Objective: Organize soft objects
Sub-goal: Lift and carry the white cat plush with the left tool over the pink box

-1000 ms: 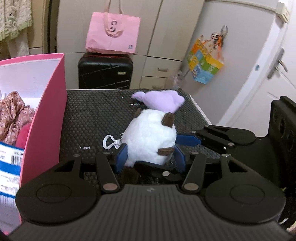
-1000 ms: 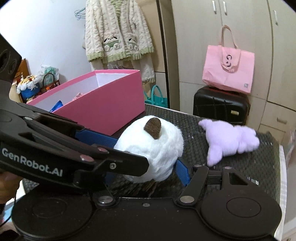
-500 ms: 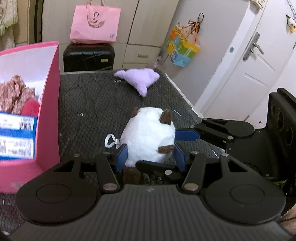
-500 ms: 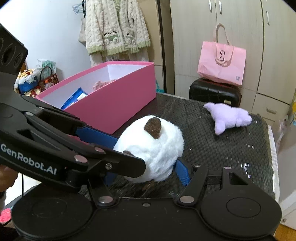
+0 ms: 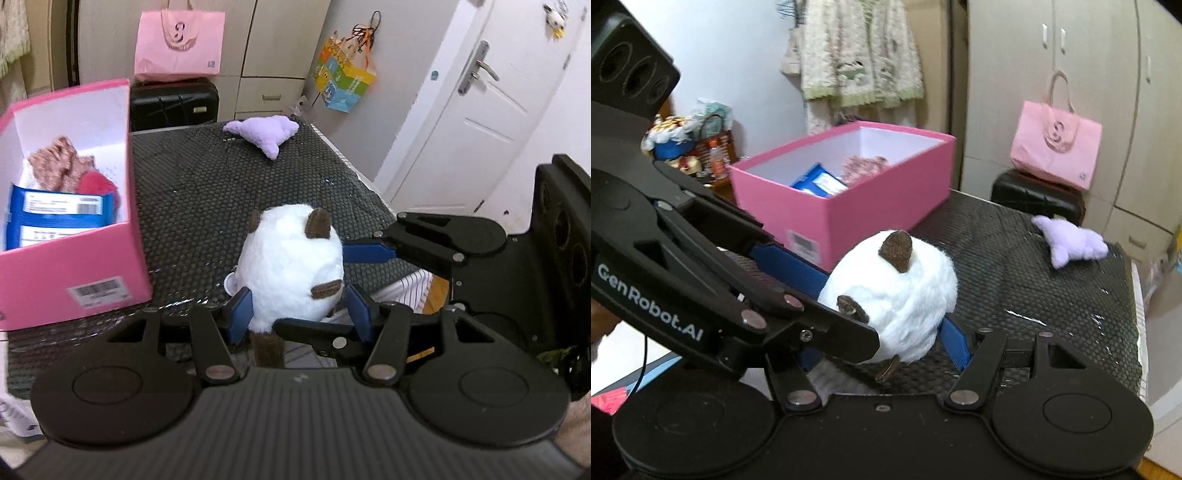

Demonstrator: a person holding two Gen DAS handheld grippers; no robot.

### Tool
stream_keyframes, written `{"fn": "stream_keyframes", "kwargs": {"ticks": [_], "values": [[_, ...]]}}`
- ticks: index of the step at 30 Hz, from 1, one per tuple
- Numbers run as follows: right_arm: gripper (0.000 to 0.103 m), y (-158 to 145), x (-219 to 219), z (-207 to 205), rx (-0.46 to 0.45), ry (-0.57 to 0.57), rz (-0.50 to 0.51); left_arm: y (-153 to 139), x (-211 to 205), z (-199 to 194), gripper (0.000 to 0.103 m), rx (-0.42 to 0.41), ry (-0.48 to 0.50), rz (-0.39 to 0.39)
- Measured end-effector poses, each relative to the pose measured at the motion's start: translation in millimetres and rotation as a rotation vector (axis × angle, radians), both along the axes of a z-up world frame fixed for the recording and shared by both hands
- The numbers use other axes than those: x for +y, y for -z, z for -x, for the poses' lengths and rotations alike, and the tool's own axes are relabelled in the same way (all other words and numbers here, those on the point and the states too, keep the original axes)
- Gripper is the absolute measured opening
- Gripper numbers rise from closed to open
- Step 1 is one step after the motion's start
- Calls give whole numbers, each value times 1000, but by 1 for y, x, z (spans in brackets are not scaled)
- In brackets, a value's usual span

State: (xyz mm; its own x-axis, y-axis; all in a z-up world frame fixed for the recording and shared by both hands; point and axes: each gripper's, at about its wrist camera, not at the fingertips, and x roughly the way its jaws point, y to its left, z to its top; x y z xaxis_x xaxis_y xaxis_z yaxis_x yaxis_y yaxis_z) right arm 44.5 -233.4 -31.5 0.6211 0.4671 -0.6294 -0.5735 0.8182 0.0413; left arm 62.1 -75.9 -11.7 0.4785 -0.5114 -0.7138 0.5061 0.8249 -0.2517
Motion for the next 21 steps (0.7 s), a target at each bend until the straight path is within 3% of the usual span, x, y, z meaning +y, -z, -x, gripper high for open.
{"fn": "stream_keyframes", "kwargs": {"ticks": [10,21], "values": [[71,-36,44,31,-185,-92,-27,-48,44,49,54,-187,-64,-43],[71,-68,91,-6,-289,-131,-120,-78,99,28,54,-344,-209,15]]}}
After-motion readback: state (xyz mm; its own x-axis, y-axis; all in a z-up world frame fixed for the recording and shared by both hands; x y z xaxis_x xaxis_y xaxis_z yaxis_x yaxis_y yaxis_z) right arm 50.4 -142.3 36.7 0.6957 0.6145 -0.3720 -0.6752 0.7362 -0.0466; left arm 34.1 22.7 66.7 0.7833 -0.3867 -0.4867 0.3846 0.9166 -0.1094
